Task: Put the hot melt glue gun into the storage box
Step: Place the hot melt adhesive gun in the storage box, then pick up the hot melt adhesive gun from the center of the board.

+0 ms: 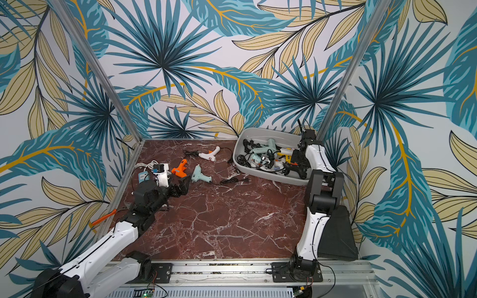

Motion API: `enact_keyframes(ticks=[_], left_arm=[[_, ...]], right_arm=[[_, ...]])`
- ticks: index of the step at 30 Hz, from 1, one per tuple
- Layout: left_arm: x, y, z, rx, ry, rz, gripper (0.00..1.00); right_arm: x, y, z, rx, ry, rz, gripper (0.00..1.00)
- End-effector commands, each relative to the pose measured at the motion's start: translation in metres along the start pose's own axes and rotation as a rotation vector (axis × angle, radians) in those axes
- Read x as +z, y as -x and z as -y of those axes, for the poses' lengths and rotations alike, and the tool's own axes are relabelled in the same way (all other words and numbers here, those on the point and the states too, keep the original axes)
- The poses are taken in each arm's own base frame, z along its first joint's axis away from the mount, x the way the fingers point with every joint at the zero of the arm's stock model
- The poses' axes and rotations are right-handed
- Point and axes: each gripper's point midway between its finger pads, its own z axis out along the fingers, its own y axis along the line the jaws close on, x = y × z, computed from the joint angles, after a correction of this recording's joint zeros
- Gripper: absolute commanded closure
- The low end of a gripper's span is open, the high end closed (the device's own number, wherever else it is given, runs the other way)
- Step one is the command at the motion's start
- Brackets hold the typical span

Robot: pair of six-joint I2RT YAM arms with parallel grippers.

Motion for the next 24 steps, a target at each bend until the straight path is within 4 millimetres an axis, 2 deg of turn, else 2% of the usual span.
enact_keyframes(ticks=[1, 7, 11, 14, 18, 24], left_arm=[[0.0, -0.002, -0.012, -0.033, 0.076, -0.042, 0.0], [0.006, -0.012, -0.025, -0.065, 0.143, -0.109, 0.0], [0.019, -0.021, -0.032, -0.073, 0.159, -0.187, 0.0], [0.038, -0.026, -0.038, -0.079, 0.159, -0.246, 0.0], [0.073, -0.032, -0.044, -0.079, 0.17, -0.361, 0.0], [0.123, -0.051, -0.055, -0.069, 0.214, -0.569, 0.03]], right_arm=[[-0.016, -0.013, -0.007, 0.047, 0.044, -0.013, 0.34], [-0.035, -0.028, -0.016, 0.093, 0.061, 0.08, 0.34], [-0.054, -0.041, -0.027, 0.111, 0.099, 0.131, 0.32], [-0.072, -0.05, -0.036, 0.103, 0.114, 0.165, 0.31], [-0.095, -0.062, -0.047, 0.102, 0.152, 0.204, 0.27], [-0.116, -0.075, -0.044, 0.15, 0.181, 0.234, 0.22]])
